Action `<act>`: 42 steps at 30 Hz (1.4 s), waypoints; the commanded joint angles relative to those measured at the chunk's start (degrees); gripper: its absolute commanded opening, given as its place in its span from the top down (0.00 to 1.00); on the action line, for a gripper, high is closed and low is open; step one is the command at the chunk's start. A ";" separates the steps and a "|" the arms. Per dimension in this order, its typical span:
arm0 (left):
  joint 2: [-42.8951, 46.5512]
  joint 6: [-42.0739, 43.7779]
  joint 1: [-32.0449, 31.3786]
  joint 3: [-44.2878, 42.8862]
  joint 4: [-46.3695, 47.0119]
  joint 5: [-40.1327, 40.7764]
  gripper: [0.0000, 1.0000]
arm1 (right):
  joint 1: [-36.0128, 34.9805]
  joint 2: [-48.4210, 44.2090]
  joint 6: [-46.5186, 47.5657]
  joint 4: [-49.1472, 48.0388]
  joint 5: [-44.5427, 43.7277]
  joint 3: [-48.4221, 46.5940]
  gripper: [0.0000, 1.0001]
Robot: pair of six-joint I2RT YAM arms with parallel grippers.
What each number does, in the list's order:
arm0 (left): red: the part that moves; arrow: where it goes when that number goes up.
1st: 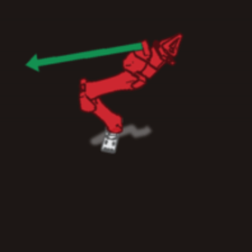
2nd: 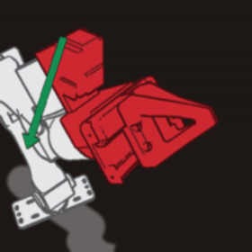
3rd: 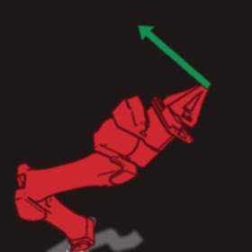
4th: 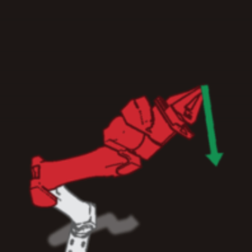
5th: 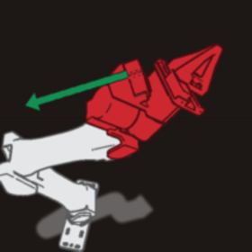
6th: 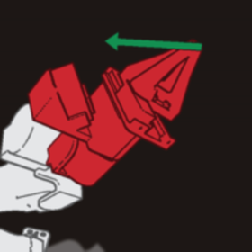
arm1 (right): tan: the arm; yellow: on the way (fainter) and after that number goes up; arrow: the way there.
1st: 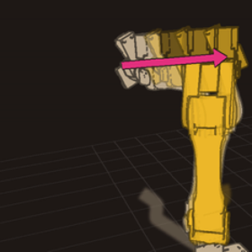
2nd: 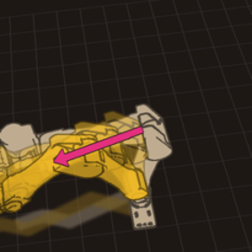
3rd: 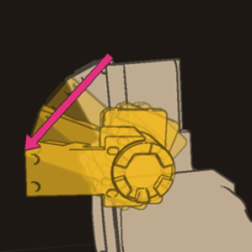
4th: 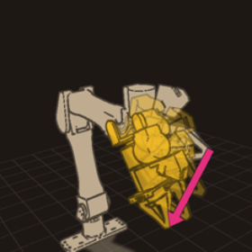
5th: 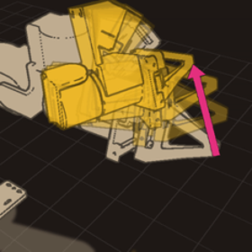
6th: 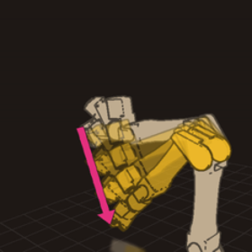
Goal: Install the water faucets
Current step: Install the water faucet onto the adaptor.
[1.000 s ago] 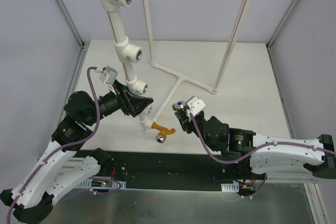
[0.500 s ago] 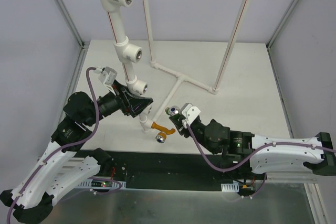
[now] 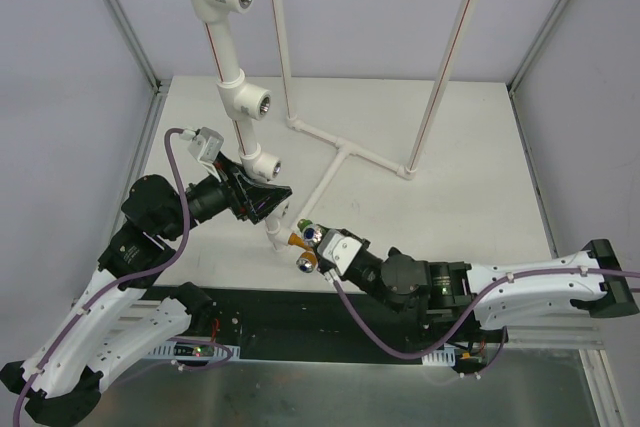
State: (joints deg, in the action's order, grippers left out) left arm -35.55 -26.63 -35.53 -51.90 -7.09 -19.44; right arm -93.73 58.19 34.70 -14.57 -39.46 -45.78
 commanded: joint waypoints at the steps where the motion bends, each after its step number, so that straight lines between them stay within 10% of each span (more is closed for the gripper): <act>1: 0.39 -0.70 0.28 0.39 3.75 -0.69 0.33 | -0.13 -1.85 7.13 -11.34 1.92 2.44 1.00; 42: 0.04 -1.49 0.28 1.80 5.42 -1.30 0.34 | 7.95 2.19 12.94 -19.27 14.94 2.54 1.00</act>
State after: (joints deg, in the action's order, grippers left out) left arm -35.35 -27.11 -35.53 -50.63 -4.97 -19.46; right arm -86.50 60.38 47.31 -28.60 -26.15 -41.43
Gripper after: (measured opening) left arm 0.665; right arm 0.352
